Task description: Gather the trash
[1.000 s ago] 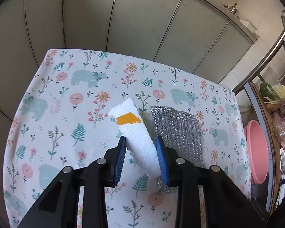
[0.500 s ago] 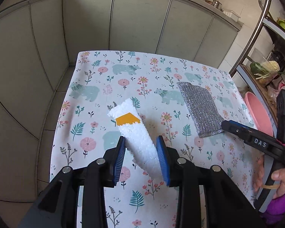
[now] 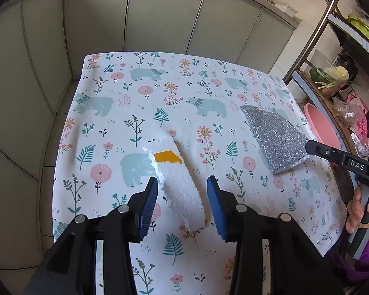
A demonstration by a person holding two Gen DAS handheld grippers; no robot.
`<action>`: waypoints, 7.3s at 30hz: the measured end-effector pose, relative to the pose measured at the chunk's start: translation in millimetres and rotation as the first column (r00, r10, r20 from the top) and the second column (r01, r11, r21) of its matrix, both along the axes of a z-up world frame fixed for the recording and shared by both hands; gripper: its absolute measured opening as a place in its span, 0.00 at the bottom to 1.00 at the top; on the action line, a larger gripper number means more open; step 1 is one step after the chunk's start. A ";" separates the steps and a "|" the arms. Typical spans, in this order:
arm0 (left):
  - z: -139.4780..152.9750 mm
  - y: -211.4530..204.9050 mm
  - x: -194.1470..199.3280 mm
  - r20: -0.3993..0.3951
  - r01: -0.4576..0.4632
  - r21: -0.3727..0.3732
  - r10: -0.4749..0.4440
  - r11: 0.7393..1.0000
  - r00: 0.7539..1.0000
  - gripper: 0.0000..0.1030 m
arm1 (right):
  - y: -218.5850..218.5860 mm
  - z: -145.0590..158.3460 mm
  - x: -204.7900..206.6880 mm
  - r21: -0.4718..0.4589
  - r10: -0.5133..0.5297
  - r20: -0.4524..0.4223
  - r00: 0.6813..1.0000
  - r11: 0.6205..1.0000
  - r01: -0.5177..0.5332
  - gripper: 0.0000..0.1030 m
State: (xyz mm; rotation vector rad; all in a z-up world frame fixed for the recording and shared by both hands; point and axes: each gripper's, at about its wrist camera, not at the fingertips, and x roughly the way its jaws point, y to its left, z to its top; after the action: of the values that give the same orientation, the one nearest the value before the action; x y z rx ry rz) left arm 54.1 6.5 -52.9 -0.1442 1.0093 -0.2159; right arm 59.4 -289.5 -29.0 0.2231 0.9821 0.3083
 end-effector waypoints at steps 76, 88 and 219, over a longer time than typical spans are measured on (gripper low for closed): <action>10.8 -14.8 -24.3 0.114 -0.179 0.061 0.171 0.982 0.979 0.26 | -32.6 -27.3 -18.3 -0.099 0.071 0.030 0.997 0.993 -0.068 0.39; 15.1 -16.6 -30.2 0.127 -0.161 0.063 0.152 0.985 0.980 0.26 | -18.4 -23.9 -21.9 -0.122 0.119 0.066 0.991 0.986 -0.110 0.39; 59.8 -377.6 56.6 0.317 0.427 0.006 -0.407 0.904 0.857 0.42 | -200.4 2.1 -7.0 -0.236 -0.308 0.261 0.915 0.899 0.370 0.54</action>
State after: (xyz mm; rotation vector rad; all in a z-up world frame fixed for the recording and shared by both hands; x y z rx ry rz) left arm 110.7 -371.0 7.0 0.0550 0.7056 -0.6522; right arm 52.4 -489.9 -26.9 0.0949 0.7408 -0.1302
